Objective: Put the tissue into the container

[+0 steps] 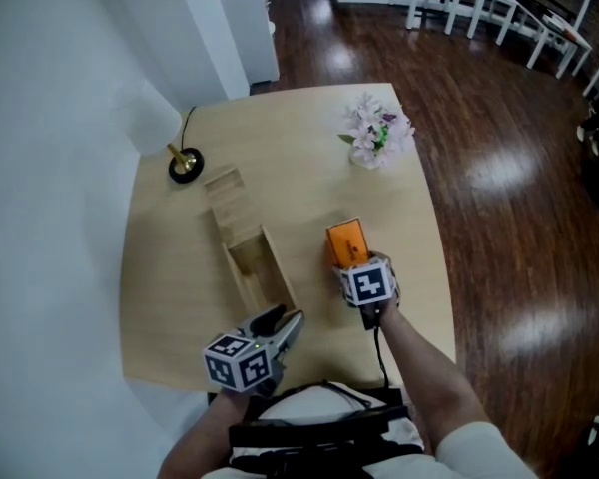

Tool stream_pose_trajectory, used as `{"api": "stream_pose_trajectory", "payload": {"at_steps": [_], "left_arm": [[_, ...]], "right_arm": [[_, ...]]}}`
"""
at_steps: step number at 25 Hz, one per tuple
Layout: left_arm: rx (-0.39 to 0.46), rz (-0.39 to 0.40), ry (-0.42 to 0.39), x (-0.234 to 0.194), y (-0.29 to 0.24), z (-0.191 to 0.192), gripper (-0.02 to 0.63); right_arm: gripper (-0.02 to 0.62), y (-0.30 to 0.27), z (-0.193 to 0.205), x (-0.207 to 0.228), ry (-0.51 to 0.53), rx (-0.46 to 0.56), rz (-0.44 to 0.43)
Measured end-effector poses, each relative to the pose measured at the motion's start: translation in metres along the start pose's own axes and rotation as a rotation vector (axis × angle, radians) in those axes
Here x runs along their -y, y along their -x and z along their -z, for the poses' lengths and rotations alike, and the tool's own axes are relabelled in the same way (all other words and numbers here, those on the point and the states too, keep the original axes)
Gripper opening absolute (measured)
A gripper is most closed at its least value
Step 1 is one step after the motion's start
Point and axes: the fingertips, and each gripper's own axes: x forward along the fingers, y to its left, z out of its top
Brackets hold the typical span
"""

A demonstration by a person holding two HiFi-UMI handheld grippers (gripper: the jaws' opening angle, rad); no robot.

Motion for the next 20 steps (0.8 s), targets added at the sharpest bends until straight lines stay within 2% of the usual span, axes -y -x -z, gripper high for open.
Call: {"api": "stream_pose_trajectory", "payload": {"at_steps": [8,12,20], "left_arm": [[0.001,0.008,-0.003,0.002,0.003,0.002,0.195],[0.0,0.011,-0.005,0.001,0.005,0.003,0.195],[0.007,0.022,-0.013,0.003,0.011,0.003,0.195]], "right_arm": [[0.396,0.016,-0.006,0.003,-0.031,0.056,0.004],[0.393,0.024,-0.011,0.013,-0.008,0.086,0.057],[0.387,0.038,-0.011,0.016,-0.027,0.107,0.076]]}}
